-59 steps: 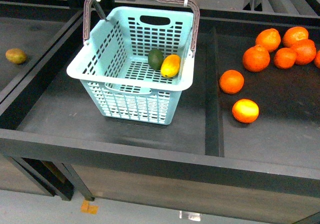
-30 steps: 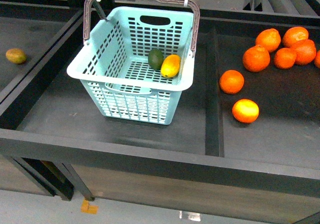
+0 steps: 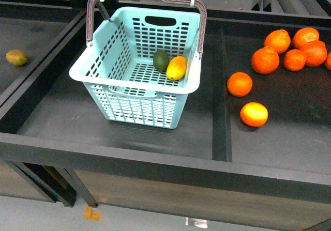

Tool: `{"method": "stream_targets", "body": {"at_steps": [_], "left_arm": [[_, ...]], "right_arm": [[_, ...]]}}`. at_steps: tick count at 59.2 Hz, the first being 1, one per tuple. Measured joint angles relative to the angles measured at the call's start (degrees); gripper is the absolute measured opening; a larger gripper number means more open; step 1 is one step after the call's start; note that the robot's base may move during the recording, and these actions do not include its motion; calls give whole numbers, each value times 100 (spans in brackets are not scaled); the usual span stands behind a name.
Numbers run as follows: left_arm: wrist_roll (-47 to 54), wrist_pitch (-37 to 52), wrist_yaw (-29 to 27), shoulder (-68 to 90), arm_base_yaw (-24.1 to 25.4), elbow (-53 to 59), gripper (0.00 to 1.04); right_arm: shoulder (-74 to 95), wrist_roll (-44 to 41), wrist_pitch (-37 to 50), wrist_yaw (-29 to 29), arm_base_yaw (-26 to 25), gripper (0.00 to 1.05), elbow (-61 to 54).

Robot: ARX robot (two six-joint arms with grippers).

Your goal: Pick mango and avocado into basket

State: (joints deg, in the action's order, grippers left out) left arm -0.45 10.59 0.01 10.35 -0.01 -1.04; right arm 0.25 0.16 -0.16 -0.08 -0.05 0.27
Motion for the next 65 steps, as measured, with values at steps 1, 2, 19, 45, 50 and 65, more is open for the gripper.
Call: {"method": "stream_targets", "body": {"at_steps": [1, 2, 19, 45, 50, 65], "left_arm": [[0, -26, 0, -24, 0, 0, 2], [0, -72, 0, -70, 0, 0, 2], [2, -1047, 0, -1003, 0, -2, 2], [2, -1047, 0, -1005, 0, -2, 14], [2, -1047, 0, -1005, 0, -2, 32], [2, -1047, 0, -1005, 0, -2, 96]], "right_arm": [[0, 0, 0, 0, 0, 97, 0], [0, 0, 0, 0, 0, 97, 0], [0, 0, 0, 0, 0, 97, 0], [0, 0, 0, 0, 0, 97, 0], [0, 0, 0, 0, 0, 97, 0], [0, 0, 0, 0, 0, 97, 0]]}}
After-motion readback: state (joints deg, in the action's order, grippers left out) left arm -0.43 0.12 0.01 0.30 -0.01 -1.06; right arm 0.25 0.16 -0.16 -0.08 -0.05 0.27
